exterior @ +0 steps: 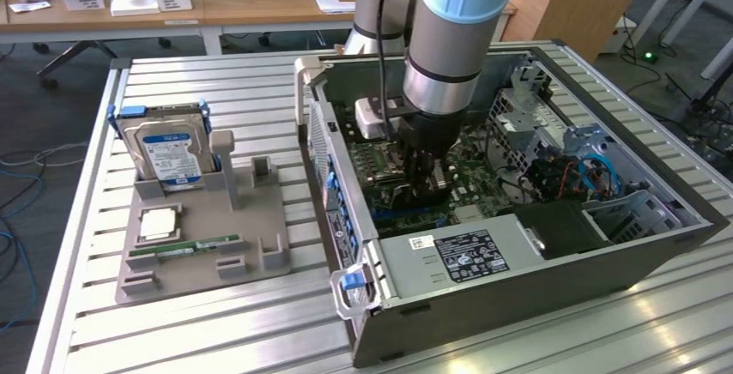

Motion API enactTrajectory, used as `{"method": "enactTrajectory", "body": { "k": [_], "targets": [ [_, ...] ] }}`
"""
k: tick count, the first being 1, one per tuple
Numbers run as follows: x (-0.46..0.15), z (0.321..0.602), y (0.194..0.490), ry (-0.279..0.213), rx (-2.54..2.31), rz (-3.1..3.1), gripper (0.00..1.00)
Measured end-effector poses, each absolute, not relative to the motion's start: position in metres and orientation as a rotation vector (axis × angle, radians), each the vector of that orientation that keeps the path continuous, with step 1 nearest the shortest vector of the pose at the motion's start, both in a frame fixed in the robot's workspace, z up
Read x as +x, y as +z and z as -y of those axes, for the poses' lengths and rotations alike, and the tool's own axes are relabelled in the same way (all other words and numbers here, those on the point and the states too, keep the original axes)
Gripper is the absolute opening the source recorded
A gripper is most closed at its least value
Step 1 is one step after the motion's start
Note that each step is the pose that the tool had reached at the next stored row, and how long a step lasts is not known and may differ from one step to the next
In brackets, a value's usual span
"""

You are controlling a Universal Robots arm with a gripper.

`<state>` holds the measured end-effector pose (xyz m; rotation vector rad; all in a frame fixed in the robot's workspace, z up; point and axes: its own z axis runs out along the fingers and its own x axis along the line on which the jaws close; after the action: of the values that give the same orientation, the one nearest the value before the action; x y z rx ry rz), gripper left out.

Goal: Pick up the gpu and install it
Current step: 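Insert the gpu into the slot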

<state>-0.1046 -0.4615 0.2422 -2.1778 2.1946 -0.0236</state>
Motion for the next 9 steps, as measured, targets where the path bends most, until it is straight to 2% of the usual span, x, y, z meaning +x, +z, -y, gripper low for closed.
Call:
{"method": "enactTrajectory", "body": {
  "k": [9],
  "targets": [
    [-0.1053,0.4616,0.2416,-0.024,-2.178,-2.195,0.26]
  ]
}}
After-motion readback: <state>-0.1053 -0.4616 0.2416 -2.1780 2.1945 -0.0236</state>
